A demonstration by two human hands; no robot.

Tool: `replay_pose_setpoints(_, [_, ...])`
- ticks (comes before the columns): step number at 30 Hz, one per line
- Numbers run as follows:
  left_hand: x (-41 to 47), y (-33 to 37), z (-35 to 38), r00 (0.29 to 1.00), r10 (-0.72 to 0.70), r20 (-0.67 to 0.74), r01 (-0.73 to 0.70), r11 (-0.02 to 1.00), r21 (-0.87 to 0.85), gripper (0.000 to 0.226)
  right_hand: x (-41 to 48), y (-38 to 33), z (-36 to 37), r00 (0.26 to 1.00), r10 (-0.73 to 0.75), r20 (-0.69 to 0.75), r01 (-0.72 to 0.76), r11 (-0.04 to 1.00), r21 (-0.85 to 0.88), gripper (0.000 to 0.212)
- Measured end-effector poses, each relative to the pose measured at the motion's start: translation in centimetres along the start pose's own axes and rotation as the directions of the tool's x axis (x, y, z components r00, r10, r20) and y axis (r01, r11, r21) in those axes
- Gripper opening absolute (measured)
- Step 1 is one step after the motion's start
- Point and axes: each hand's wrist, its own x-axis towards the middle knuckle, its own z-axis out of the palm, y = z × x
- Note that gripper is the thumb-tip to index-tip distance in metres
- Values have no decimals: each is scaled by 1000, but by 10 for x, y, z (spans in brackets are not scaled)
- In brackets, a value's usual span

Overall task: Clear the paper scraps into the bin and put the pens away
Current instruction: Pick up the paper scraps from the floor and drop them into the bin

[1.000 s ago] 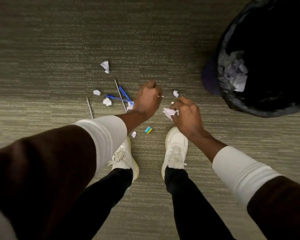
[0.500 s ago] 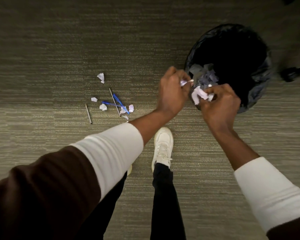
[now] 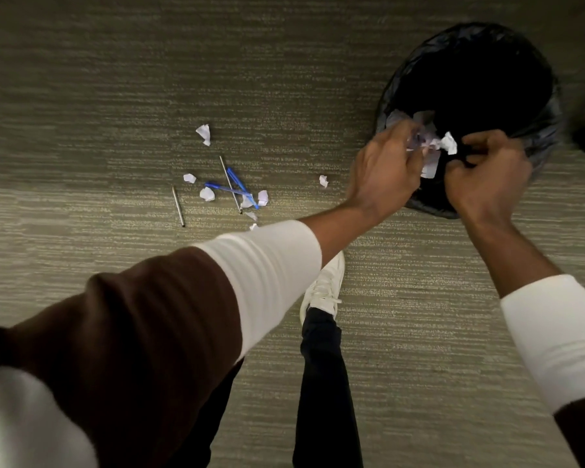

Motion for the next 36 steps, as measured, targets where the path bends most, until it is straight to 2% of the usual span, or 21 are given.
replay_pose_setpoints(3, [-16, -23, -10, 999, -48, 4, 48, 999, 14, 15, -16, -12, 4, 985, -166, -43, 169, 982, 83, 31])
replay_pose_setpoints(6, [-36, -49, -22, 989, -150, 8, 150, 988, 37, 13, -36, -31, 18, 925, -373, -74, 380, 908, 178, 19])
replay_pose_setpoints(8, [-53, -71, -28, 972, -234, 13, 232, 969, 85, 14, -48, -46, 35, 882, -471, -31, 466, 858, 217, 15])
replay_pose_setpoints(11, [-79, -111, -36, 927, -365, 85, 337, 911, 237, 15, -64, -64, 68, 818, -561, 129, 526, 819, 227, 12])
replay_pose_setpoints(13, [-96, -144, -41, 875, -465, 133, 400, 851, 339, 17, -71, -69, 95, 791, -565, 235, 535, 825, 180, 8])
replay_pose_setpoints(15, [-114, -178, -45, 782, -604, 153, 501, 756, 421, 31, -73, -66, 124, 773, -544, 325, 539, 835, 116, 7])
replay_pose_setpoints(18, [-134, -233, -40, 631, -771, 88, 676, 602, 426, 57, -70, -56, 171, 732, -439, 521, 522, 853, -15, 25])
replay_pose_setpoints(21, [-142, -282, -24, 567, -824, 17, 762, 532, 369, 91, -61, -42, 214, 715, -303, 630, 482, 867, -130, 46])
replay_pose_setpoints(23, [-141, -311, -10, 566, -824, -36, 778, 519, 355, 106, -53, -33, 244, 727, -245, 642, 461, 867, -191, 58])
replay_pose_setpoints(27, [-132, -352, 22, 623, -780, -62, 732, 554, 395, 125, -38, -22, 292, 780, -195, 594, 418, 869, -264, 67])
replay_pose_setpoints(29, [-125, -364, 36, 594, -803, -57, 764, 540, 353, 131, -34, -18, 309, 789, -183, 586, 410, 868, -281, 71])
replay_pose_setpoints(31, [-119, -370, 48, 601, -793, -103, 755, 520, 399, 126, -32, -13, 322, 796, -198, 571, 416, 865, -279, 72])
replay_pose_setpoints(33, [-116, -373, 56, 641, -751, -160, 725, 524, 447, 112, -28, -9, 333, 799, -221, 559, 429, 862, -272, 64])
replay_pose_setpoints(36, [-114, -379, 59, 649, -730, -214, 733, 526, 430, 90, -21, -6, 345, 777, -290, 558, 470, 858, -207, 35])
